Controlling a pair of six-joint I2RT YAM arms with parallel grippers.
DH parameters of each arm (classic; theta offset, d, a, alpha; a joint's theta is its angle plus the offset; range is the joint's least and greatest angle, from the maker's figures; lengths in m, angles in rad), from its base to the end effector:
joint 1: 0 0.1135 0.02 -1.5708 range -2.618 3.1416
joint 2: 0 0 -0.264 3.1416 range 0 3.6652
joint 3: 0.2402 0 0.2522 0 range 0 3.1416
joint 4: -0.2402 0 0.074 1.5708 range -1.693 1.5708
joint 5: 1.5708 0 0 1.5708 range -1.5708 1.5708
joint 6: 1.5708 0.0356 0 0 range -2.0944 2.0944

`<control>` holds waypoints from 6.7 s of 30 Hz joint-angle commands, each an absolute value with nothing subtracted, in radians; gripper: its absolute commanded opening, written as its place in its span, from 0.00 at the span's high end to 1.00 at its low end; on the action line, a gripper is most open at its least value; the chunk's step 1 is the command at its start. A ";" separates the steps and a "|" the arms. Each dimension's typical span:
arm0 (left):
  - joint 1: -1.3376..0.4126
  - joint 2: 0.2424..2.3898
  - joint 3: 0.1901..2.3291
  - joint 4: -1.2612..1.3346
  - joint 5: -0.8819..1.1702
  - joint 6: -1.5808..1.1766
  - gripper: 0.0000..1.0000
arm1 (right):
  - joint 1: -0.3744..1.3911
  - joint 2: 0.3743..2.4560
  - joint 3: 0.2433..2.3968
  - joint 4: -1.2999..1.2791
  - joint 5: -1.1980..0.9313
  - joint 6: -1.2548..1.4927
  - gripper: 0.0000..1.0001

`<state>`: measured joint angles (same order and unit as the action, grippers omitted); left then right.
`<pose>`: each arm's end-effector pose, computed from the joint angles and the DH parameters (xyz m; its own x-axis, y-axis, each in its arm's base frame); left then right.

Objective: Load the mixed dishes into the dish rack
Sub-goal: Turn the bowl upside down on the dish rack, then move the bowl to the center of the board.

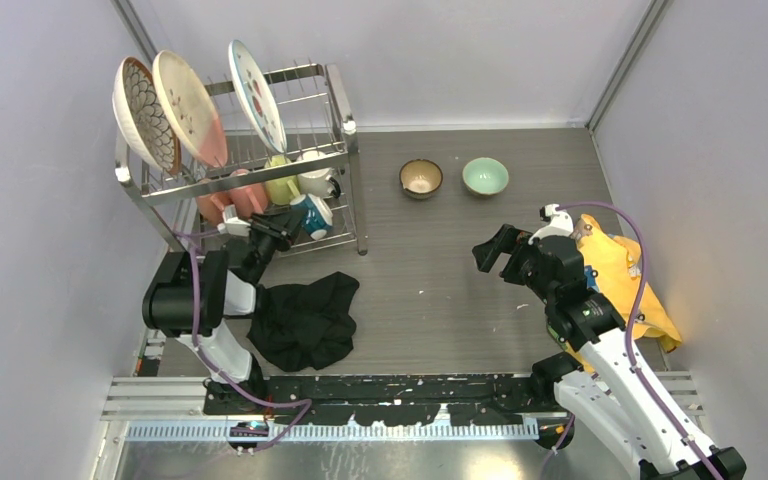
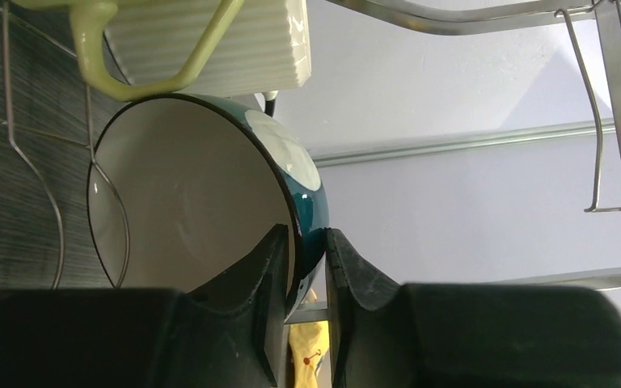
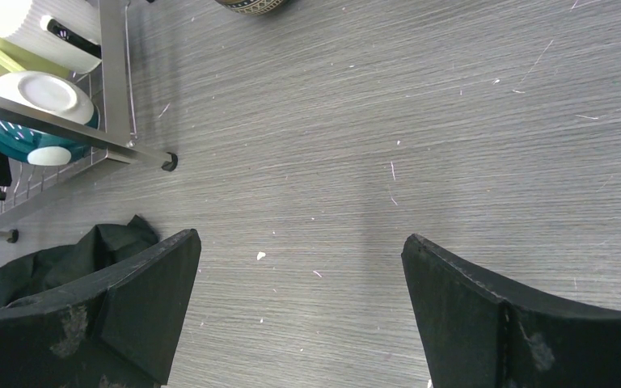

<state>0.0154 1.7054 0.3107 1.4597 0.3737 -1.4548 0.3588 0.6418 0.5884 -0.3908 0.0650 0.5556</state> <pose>0.2645 -0.0089 0.1514 -0.3401 -0.9301 -0.1390 0.1050 0.1094 -0.9884 0.1462 0.0523 0.2713 -0.4977 0.3755 -0.7819 -0.0388 0.8909 0.4526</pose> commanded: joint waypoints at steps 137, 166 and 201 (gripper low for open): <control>-0.255 1.271 0.662 0.238 -0.067 -0.687 0.31 | 0.357 0.688 0.573 -0.319 0.043 0.571 0.00; -0.267 1.180 0.599 0.257 0.078 -0.778 0.31 | 0.357 0.749 0.599 -0.299 0.043 0.647 0.00; -0.267 0.559 0.759 -0.698 0.242 -0.297 0.00 | -0.015 1.728 1.241 -0.167 0.192 0.713 0.39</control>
<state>-0.2626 0.5606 0.7269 -0.6144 0.2733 -0.3824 0.0063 1.6775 1.1816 -0.2329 0.2142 0.6891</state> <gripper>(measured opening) 0.995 0.633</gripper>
